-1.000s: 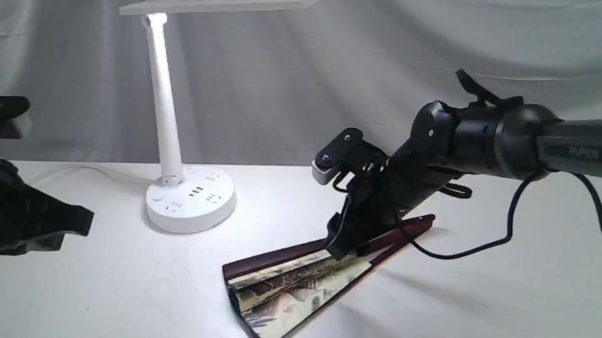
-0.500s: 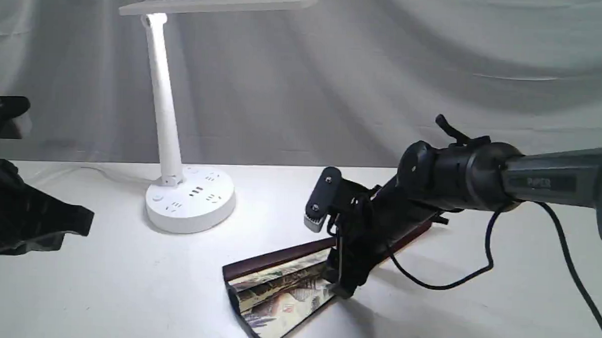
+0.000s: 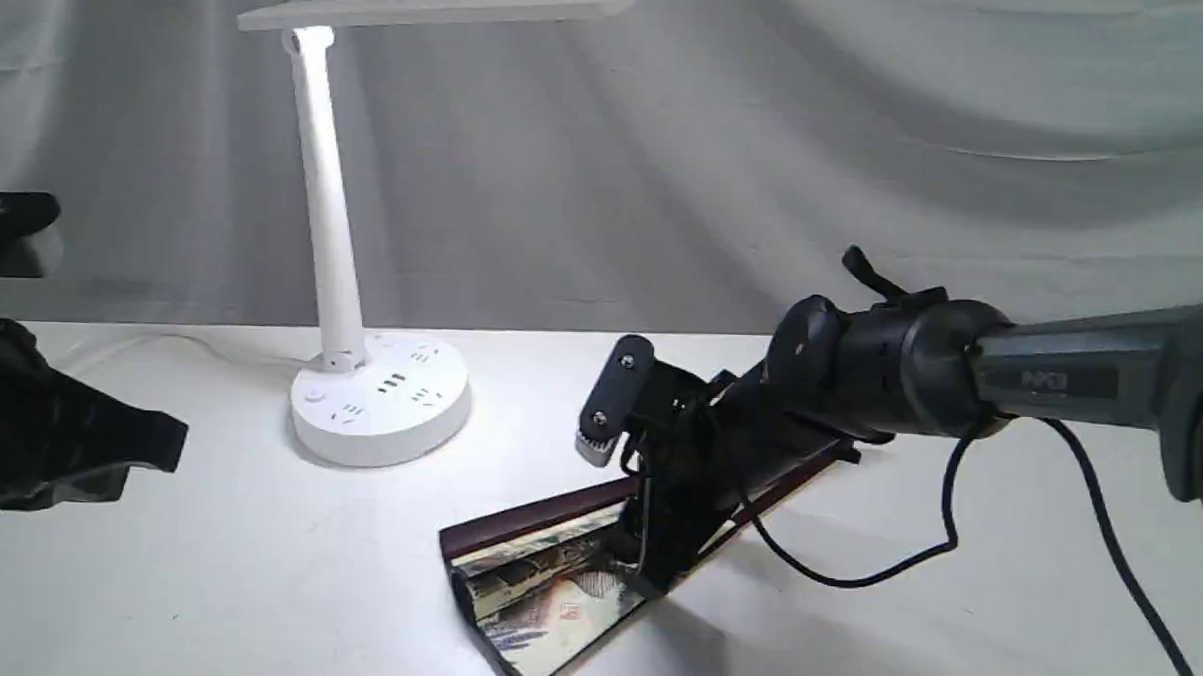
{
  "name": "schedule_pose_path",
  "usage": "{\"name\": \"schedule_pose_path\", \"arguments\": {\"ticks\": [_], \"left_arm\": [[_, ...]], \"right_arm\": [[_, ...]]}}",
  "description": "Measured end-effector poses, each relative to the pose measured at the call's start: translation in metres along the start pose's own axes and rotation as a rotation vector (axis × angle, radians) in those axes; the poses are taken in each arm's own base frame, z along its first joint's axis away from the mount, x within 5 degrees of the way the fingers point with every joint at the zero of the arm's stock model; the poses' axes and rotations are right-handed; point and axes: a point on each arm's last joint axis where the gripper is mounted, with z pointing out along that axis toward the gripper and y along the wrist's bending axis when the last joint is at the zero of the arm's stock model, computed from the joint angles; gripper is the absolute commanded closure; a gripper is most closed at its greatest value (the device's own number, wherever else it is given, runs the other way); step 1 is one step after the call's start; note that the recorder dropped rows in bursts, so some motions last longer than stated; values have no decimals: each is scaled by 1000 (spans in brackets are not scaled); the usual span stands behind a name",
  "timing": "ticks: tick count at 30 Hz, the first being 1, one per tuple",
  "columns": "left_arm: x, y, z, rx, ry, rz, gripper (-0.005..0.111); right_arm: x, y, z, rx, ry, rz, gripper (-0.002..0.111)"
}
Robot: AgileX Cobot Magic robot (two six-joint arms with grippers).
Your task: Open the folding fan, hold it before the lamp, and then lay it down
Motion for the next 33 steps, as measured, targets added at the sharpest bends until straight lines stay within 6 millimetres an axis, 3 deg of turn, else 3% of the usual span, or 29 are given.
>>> {"name": "schedule_pose_path", "arguments": {"ticks": [16,22,28,33], "left_arm": [[0,0,0,0,2,0,107],[0,0,0,0,2,0,107],[0,0,0,0,4,0,107],[0,0,0,0,4,0,107]], "right_arm": [[0,6,-3,-63,41,573,51],[-2,8,-13,-96,70,573,51],[-12,-2,-37,2,50,456,51],[-11,-10,-44,45,46,424,51]]}}
